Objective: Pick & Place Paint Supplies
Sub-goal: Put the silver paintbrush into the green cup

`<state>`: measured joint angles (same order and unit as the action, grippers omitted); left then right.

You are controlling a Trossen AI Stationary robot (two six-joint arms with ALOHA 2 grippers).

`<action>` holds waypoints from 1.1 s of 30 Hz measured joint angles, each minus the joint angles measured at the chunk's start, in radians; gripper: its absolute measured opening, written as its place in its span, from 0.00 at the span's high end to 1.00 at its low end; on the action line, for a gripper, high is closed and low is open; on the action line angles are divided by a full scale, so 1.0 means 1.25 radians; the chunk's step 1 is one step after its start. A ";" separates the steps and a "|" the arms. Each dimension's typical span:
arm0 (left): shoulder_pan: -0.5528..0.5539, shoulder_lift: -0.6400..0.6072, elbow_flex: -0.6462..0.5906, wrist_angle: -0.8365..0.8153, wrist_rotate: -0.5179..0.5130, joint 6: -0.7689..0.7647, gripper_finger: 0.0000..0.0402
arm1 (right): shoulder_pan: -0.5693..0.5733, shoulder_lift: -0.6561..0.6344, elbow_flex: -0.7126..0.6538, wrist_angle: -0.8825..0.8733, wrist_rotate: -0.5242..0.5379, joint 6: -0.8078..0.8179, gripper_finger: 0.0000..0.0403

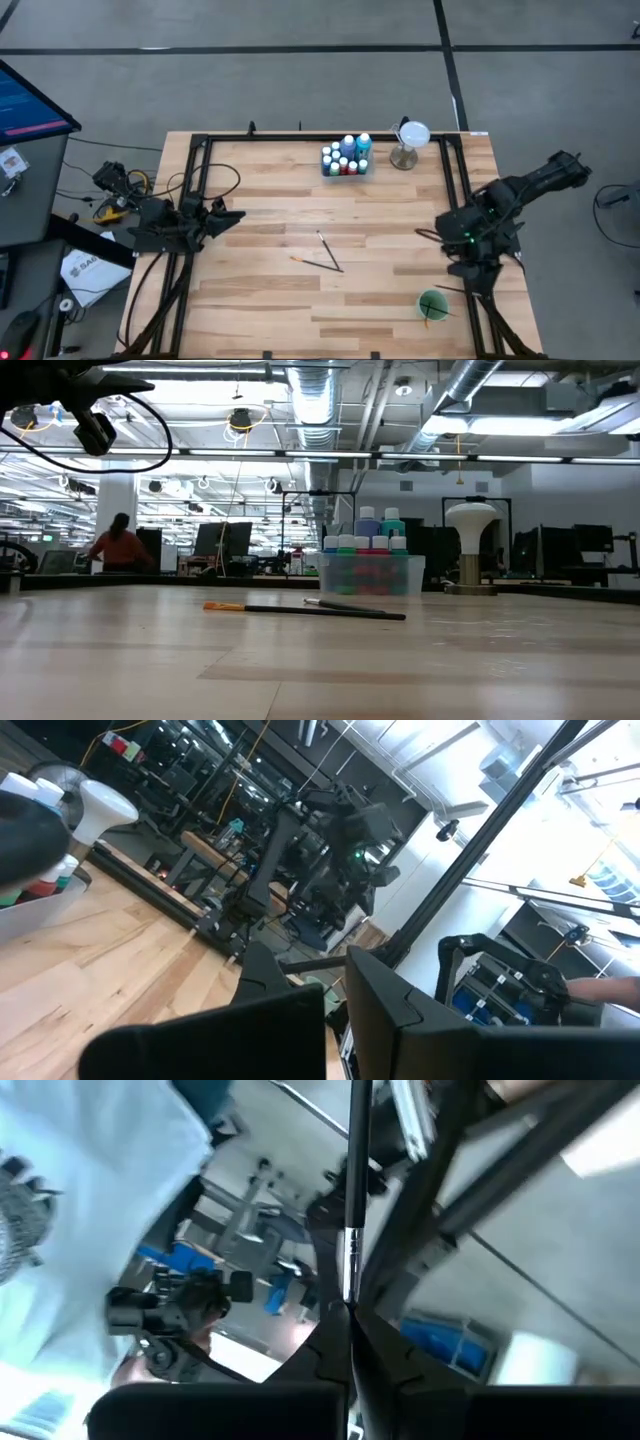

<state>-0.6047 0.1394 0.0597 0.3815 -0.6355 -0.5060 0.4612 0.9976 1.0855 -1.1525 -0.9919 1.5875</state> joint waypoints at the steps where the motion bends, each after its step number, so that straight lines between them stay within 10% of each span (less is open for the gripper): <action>1: 0.000 0.000 0.000 0.001 0.000 0.000 1.00 | 0.017 -0.002 0.000 0.000 0.000 0.026 1.00; 33: 0.000 0.000 0.000 0.008 0.000 0.000 1.00 | 0.076 0.292 0.001 -0.048 0.010 -0.127 0.97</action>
<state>-0.6048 0.1392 0.0597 0.3912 -0.6357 -0.5060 0.5558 1.3626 1.0866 -1.2121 -0.9794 1.4292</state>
